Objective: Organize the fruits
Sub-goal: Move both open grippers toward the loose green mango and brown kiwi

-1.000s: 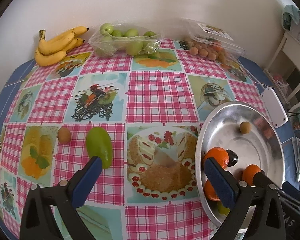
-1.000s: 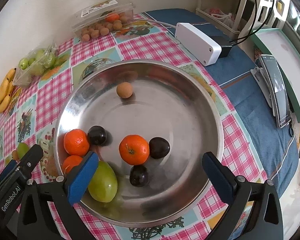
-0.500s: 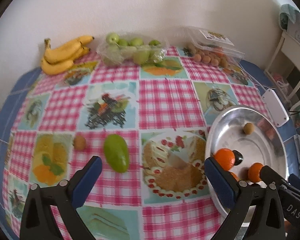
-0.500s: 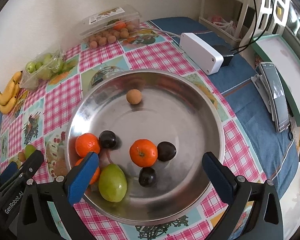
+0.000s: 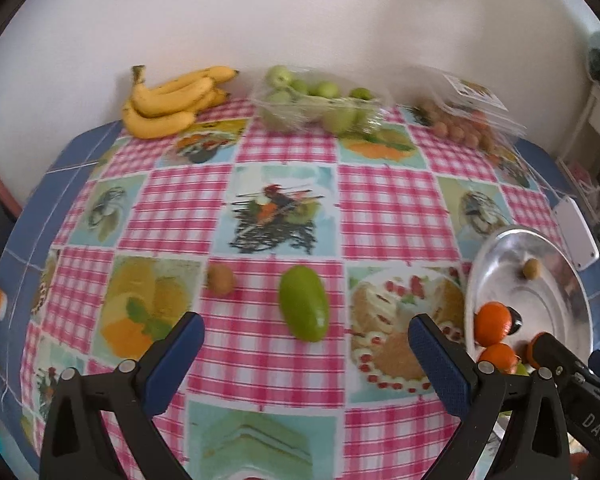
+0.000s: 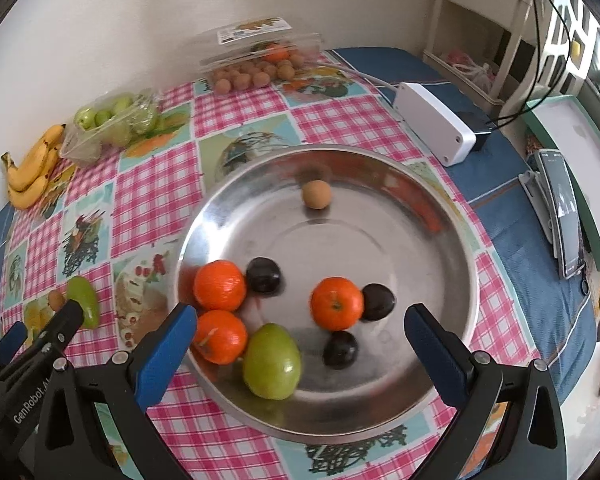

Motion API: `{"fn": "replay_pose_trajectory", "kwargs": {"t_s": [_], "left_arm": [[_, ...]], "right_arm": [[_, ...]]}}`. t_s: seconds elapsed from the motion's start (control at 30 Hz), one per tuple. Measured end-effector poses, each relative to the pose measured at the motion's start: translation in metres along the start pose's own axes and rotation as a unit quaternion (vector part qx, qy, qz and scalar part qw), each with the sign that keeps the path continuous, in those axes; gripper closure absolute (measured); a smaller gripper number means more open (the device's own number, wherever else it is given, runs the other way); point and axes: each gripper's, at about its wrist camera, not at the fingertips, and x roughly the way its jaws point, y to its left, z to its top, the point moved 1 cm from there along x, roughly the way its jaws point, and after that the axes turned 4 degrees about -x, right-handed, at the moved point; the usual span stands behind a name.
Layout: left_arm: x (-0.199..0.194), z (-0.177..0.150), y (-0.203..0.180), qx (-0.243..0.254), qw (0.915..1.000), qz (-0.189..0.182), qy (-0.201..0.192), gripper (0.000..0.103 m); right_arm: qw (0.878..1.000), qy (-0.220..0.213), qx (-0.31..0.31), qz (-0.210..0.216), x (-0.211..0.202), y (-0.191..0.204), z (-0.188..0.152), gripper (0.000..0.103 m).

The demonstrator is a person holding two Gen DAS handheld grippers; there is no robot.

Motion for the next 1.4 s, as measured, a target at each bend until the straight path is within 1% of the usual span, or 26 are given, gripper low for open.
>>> {"fn": "replay_pose_trajectory", "kwargs": {"t_s": [0.17,0.37,0.47,0.7,0.87,0.97,1.27,1.4], "left_arm": [[0.001,0.000,0.023,-0.015,0.9998,0.015,0.004,0.000],[-0.004,0.003,0.055,-0.030,0.9991,0.029,-0.005,0.000],[-0.004,0.005,0.074,-0.048,0.9983,0.033,-0.001,0.000],[0.001,0.006,0.116,-0.079,0.9949,0.062,0.012,0.000],[0.007,0.004,0.142,-0.103,0.9930,0.055,0.021,0.000],[0.006,0.004,0.155,-0.116,0.9916,0.056,0.016,0.000],[0.006,0.004,0.186,-0.133,0.9890,0.065,-0.001,0.000],[0.010,0.005,0.193,-0.143,0.9889,0.039,-0.002,0.000]], "right_arm": [[1.000,0.000,-0.016,0.002,-0.001,0.020,-0.002,0.000],[1.000,0.000,-0.028,0.010,-0.002,0.044,-0.003,0.000],[0.999,0.001,-0.042,0.014,-0.002,0.058,-0.004,0.000],[0.997,0.003,-0.072,0.027,-0.002,0.096,-0.010,0.000],[0.995,0.008,-0.096,0.033,0.002,0.124,-0.014,0.000],[0.994,0.009,-0.106,0.039,0.003,0.137,-0.016,0.000],[0.987,0.007,-0.146,0.064,0.003,0.179,-0.025,0.000],[0.985,0.003,-0.158,0.071,0.005,0.188,-0.027,0.000]]}}
